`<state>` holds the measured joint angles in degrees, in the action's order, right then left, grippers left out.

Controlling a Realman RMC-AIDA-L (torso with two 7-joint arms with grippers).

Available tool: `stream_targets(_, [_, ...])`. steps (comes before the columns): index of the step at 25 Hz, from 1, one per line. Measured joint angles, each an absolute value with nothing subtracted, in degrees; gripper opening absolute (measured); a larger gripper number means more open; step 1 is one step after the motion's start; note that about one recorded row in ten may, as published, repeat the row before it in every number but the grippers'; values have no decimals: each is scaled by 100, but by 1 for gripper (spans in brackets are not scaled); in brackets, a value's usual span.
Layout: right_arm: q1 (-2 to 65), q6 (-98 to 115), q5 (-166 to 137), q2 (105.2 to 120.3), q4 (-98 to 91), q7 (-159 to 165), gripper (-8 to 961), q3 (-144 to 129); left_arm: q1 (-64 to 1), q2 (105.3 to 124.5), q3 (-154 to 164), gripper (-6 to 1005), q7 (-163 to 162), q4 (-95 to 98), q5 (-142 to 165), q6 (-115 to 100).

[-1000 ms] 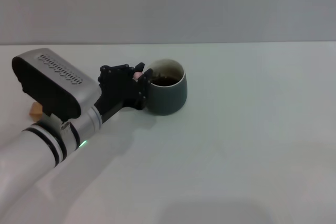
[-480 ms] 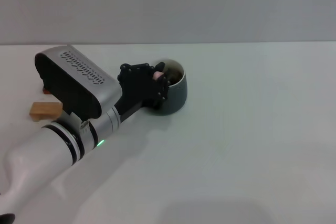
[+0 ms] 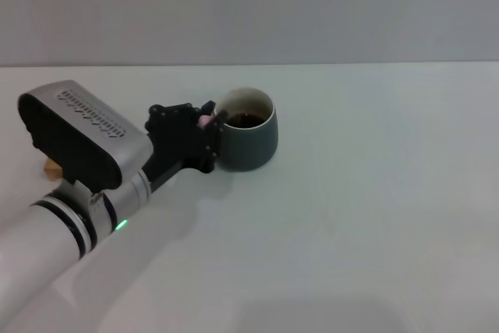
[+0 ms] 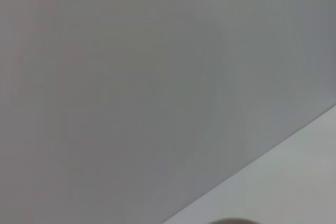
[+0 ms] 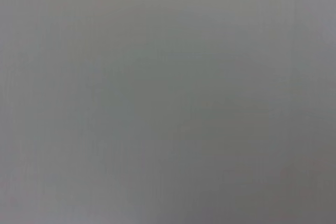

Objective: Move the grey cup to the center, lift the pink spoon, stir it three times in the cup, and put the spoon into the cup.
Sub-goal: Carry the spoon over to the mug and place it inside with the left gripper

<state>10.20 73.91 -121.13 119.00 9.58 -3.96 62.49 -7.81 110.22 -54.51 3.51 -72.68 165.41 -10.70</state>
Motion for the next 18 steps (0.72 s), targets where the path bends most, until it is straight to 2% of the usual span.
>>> stream_targets(8, [999,7391,-12119,11900,958,-396,-1,6249,-946,11071,-5641,154,395,-7184,16541,-999])
stream_targets(18, [993,7391,-12120,11900,944,-395,-1,6249,-1422,11270,-5472,156,396,-6903,16541,-1000])
